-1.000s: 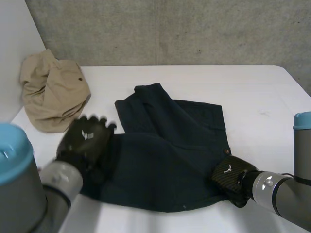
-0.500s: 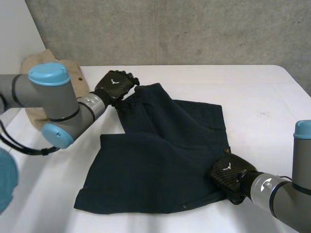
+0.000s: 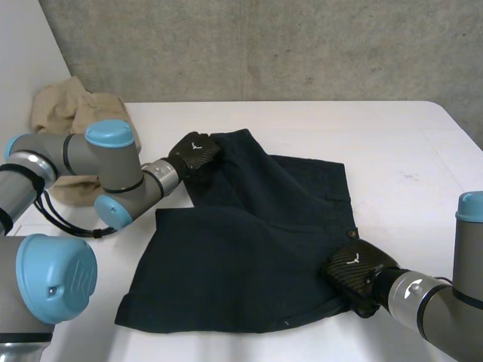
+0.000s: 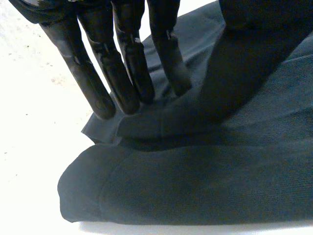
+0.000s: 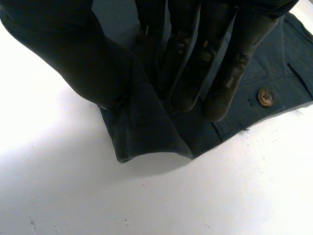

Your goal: Fold the laundry.

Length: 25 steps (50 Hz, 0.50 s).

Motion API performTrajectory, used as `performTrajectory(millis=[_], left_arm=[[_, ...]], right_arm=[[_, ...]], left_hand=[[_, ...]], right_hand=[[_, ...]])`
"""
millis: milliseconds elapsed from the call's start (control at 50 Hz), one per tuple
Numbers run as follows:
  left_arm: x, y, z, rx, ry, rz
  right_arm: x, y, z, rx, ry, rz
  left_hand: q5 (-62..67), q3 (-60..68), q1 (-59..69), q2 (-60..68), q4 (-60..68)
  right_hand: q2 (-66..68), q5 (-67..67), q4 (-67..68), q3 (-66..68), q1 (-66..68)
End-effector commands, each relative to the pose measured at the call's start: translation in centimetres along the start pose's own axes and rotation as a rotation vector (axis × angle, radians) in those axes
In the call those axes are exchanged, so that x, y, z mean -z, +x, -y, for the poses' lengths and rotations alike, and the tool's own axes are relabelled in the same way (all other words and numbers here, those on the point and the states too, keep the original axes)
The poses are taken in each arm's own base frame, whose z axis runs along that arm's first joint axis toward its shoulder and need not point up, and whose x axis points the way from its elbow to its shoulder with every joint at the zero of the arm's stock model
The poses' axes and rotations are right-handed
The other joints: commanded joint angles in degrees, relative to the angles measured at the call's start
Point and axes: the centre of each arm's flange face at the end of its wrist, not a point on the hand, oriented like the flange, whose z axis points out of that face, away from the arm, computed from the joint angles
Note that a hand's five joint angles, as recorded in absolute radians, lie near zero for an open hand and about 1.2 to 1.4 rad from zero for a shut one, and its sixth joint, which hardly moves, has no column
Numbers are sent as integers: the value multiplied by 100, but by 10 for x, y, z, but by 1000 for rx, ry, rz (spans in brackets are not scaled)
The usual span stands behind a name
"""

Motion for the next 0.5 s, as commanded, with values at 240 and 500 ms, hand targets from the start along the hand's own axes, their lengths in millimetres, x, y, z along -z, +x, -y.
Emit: performTrajectory(millis=[240,500], left_arm=[[35,-17,10,-172,-156,150],[77,-5,3,-235,-346,242]], right_arm=[[0,-1,-1,1,1,0],[3,-3,-1,1,0,4]], left_hand=[[2830,2805,2734,2796,2792],[2830,2805,2734,2796,2792]], right_hand=[[1294,1310,1192,1172,2368],[1294,1310,1192,1172,2368]])
